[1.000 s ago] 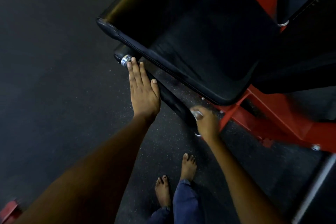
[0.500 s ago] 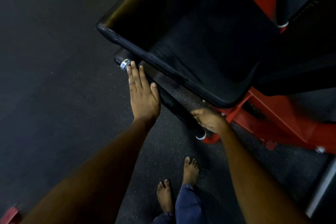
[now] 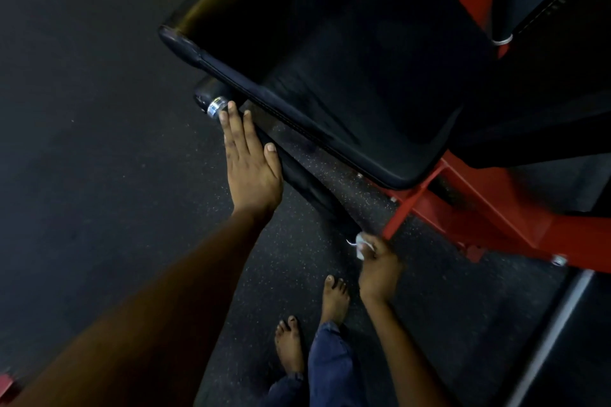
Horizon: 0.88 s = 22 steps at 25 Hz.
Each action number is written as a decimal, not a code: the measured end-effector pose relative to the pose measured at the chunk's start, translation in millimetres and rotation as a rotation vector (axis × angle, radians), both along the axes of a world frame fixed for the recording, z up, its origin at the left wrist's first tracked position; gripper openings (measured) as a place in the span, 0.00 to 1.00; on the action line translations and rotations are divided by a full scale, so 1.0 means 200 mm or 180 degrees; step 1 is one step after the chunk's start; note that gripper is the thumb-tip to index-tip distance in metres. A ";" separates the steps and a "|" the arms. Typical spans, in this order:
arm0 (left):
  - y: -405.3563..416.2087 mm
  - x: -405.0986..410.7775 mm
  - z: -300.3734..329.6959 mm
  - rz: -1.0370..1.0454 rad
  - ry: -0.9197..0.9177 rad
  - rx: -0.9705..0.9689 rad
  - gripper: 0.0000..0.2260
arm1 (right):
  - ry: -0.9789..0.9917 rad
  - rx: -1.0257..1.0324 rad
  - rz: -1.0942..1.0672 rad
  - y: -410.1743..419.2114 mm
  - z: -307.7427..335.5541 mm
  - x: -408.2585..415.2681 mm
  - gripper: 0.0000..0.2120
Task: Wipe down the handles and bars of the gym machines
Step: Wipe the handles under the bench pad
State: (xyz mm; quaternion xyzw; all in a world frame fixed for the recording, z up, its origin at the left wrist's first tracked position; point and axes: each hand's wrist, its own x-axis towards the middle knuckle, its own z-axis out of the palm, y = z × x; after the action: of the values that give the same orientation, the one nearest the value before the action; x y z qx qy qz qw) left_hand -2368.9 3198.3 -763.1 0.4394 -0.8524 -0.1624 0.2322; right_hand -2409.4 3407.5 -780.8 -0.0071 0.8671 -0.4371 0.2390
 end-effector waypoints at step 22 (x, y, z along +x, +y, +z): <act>-0.03 0.05 0.01 -0.0256 -0.0419 -0.0127 0.26 | 0.0555 -0.0388 -0.0223 -0.33 0.16 0.06 0.12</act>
State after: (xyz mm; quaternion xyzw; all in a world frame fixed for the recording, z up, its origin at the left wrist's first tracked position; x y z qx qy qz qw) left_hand -2358.4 3193.1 -761.0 0.4097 -0.8859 -0.1254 0.1776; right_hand -2397.0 3341.6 -748.9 -0.0292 0.8561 -0.4948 0.1463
